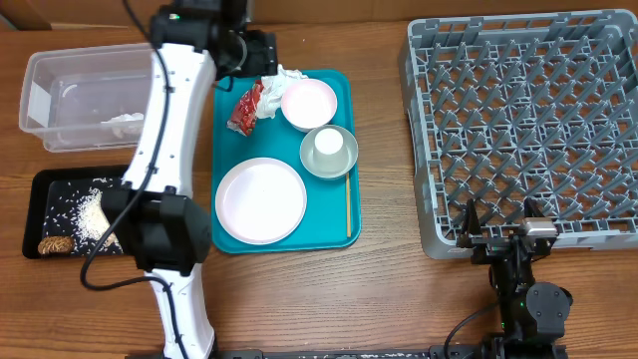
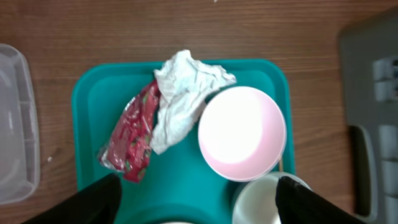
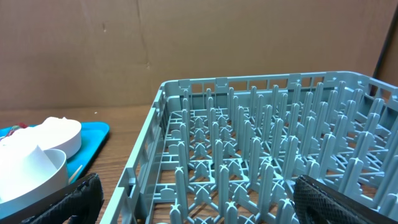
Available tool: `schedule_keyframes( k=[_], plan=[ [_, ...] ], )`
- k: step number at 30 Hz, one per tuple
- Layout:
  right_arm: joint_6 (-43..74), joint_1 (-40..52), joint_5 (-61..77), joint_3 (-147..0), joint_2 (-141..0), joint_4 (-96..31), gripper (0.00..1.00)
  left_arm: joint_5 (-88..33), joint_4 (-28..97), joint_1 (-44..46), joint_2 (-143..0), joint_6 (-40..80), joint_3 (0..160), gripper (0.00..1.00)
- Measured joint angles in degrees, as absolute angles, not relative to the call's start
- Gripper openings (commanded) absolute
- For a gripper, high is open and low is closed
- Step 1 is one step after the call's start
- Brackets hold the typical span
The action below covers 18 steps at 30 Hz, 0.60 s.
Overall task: Sort waste into correct bins and load items into the dishwasher
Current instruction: 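Carry the tissue to the clear plastic bin and release it, then grasp the remaining white tissue on the teal tray with the left gripper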
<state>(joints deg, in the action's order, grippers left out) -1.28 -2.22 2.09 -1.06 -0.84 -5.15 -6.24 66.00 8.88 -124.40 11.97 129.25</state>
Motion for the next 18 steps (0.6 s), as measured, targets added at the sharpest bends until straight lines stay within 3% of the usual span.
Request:
schedule_keyframes(
  k=[7, 18],
  plan=[
    [-1.3, -2.2, 2.1, -1.1, -0.8, -5.1, 1.00, -2.7, 65.6, 8.5, -131.7, 12.5, 129.3, 0.70],
    [-1.3, -2.2, 2.1, -1.1, -0.8, -5.1, 1.00, -0.6, 63.0, 8.3, -140.2, 13.3, 129.3, 0.49]
  ],
)
